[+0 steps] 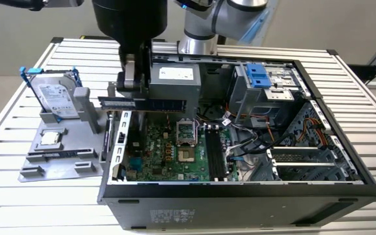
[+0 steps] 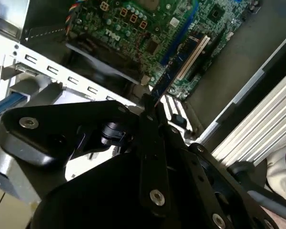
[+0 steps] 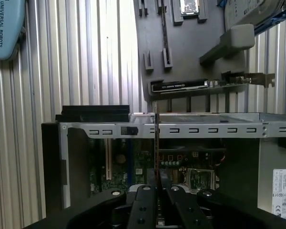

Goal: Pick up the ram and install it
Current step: 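Pick up the ram and move it above insertion slot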

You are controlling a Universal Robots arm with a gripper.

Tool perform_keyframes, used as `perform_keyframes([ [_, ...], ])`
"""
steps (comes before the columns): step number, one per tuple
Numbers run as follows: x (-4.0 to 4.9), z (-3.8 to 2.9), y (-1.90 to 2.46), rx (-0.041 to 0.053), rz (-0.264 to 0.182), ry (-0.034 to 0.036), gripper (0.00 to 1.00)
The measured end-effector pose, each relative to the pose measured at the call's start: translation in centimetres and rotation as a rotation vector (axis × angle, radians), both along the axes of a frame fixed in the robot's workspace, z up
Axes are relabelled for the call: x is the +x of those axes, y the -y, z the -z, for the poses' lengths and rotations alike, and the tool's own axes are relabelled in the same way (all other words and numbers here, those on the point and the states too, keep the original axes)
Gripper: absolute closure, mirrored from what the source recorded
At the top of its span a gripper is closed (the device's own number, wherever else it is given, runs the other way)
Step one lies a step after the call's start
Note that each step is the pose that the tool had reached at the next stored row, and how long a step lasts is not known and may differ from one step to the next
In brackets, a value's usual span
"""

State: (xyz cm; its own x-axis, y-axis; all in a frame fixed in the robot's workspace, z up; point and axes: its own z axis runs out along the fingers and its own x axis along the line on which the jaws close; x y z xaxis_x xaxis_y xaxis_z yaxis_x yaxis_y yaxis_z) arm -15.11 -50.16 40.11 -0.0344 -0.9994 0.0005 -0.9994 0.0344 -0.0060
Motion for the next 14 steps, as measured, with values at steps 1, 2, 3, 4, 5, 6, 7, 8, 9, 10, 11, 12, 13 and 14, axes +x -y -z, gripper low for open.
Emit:
perform_keyframes([
  [1, 0.46, 0.00, 0.00, 0.0001, 0.000, 0.0000, 1.00],
  [2, 0.90, 0.00, 0.00, 0.0001, 0.000, 0.0000, 1.00],
  [3, 1.36, 0.00, 0.00, 0.0001, 0.000, 0.0000, 1.00],
  [4, 1.80, 0.00, 0.00, 0.0000, 0.000, 0.0000, 1.00],
  [5, 2.22, 0.00, 0.00, 0.0000, 0.000, 0.0000, 1.00],
  [6, 2.64, 0.00, 0.00, 0.0000, 0.000, 0.0000, 1.00],
  [7, 3.05, 0.00, 0.00, 0.0000, 0.000, 0.0000, 1.00],
  [8, 3.47, 0.00, 0.00, 0.0000, 0.000, 0.0000, 1.00],
  [9, 3.85, 0.00, 0.00, 0.0000, 0.000, 0.0000, 1.00],
  [10, 4.23, 0.00, -0.01, 0.0000, 0.000, 0.0000, 1.00],
  [11, 4.64, 0.00, -0.02, -0.0001, 0.000, 0.0000, 1.00],
  [12, 5.06, 0.01, -0.04, 0.0000, 0.000, 0.0000, 1.00],
  [13, 5.52, 0.02, -0.06, 0.0000, 0.000, -0.0001, 1.00],
  [14, 5.96, 0.04, -0.10, -0.0001, 0.000, -0.0001, 1.00],
])
